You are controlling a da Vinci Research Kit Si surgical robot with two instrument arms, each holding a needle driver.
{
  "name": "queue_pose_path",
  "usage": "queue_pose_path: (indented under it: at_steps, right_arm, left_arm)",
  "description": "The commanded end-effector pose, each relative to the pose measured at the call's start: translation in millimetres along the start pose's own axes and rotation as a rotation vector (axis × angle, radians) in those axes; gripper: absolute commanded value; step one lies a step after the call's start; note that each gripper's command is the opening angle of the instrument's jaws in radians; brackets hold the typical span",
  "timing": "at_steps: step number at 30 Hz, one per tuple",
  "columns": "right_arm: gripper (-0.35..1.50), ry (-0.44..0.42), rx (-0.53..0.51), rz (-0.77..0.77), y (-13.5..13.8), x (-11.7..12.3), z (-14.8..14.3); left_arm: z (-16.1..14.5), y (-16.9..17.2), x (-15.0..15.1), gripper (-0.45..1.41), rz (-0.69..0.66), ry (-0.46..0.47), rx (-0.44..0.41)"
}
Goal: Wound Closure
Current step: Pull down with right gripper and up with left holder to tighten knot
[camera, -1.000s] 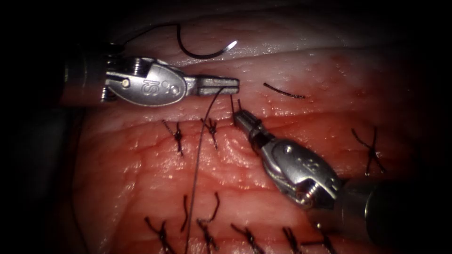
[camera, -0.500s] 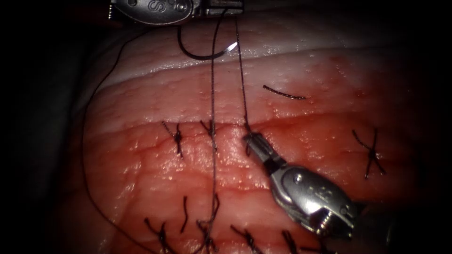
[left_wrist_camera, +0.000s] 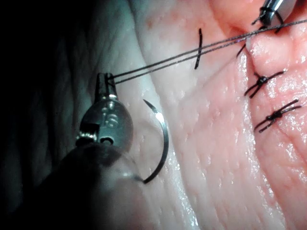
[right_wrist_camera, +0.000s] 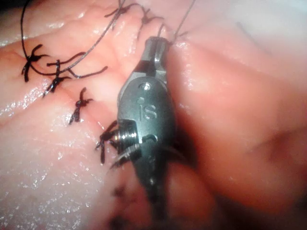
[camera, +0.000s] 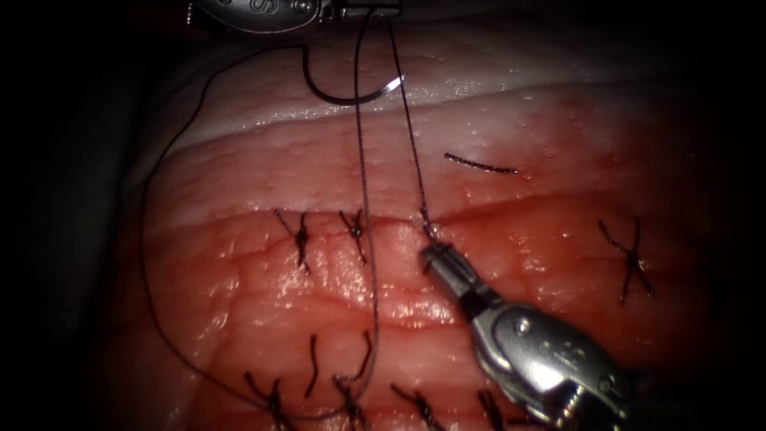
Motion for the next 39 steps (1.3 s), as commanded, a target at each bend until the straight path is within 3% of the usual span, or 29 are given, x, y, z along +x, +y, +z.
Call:
queue_pose_path:
  at_steps: [1, 13, 21, 25, 39]
  right_arm:
    - [-0.35, 0.000, 0.001, 0.001, -0.4, -0.6, 0.8]
    - [-0.35, -0.008, 0.019, 0.008, -0.5, -1.1, 0.7]
    - [-0.35, -0.010, 0.039, -0.023, -0.6, -1.1, 0.7]
    - [-0.35, 0.053, 0.087, -0.178, -0.3, -0.8, 1.0]
    - [-0.35, 0.089, 0.160, -0.272, 0.3, -0.8, 1.9]
  left_arm:
    - [0.7, -0.5, -0.3, -0.45, 0.001, 0.002, 0.005]
    - [0.0, -3.5, -1.3, -0.45, -0.039, -0.023, 0.092]
    - [0.0, -3.7, -2.5, -0.45, -0.033, -0.033, 0.107]
    - [0.0, -3.8, -2.6, -0.45, -0.040, -0.034, 0.107]
    - [1.1, -6.6, -4.5, -0.45, -0.028, -0.044, 0.152]
